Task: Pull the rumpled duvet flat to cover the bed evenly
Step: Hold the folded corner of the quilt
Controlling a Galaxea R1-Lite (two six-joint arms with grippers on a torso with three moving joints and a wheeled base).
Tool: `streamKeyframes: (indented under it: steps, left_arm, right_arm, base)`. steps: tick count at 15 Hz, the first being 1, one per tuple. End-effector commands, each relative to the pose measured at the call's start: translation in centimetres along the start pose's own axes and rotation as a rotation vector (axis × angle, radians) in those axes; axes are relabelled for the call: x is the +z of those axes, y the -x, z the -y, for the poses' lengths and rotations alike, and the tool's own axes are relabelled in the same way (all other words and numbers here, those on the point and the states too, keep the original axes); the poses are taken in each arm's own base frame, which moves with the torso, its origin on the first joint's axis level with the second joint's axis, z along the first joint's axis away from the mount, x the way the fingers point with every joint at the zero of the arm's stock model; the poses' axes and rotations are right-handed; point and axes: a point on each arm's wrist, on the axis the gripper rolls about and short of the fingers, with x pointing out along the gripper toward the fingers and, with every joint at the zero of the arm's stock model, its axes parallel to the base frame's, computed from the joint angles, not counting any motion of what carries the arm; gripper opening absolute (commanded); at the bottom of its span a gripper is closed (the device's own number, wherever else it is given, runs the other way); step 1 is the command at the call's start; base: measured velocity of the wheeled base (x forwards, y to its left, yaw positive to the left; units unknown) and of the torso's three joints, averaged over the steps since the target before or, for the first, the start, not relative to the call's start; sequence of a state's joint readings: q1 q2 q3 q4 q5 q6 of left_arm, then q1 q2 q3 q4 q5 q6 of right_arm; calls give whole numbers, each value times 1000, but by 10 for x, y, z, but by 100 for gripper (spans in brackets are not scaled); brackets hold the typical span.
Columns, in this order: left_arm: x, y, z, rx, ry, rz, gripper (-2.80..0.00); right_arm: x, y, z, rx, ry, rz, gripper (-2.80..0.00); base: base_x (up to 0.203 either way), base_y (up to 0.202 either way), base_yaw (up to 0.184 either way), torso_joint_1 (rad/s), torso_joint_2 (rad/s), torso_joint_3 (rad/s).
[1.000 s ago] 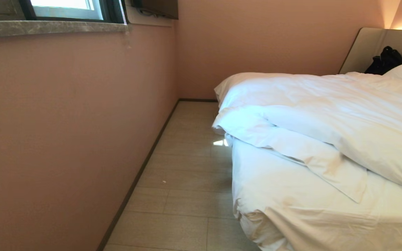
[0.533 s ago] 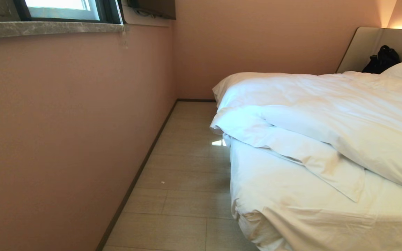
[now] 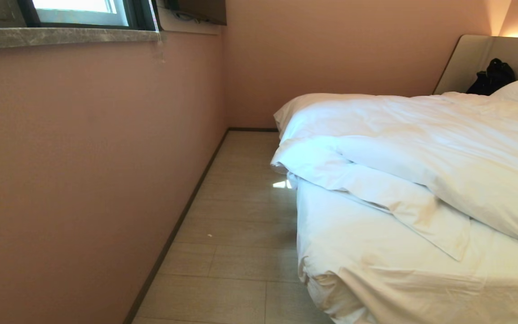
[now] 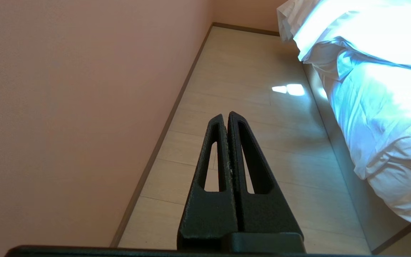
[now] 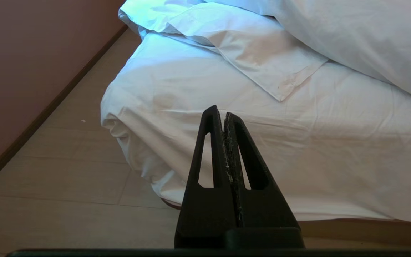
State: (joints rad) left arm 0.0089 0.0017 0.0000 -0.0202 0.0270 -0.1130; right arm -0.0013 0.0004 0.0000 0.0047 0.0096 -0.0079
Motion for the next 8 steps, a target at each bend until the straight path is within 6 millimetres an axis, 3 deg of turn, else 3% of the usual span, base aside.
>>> streamKeyframes:
  steps: [1,6,8]
  left_arm:
    - [0,0,0,1,1,0,-280]
    - [0,0,0,1,1,0,-280]
    - [0,0,0,1,1,2,-280]
  right_arm:
    - [1,0,0,2,52,4,-280]
    - [5,1,0,6,75,22,-280]
    - [25,8,0,11,76,73,-280]
  base:
    - [0,0,0,0,0,0]
    - [0,0,0,0,0,0]
    - [0,0,0,0,0,0]
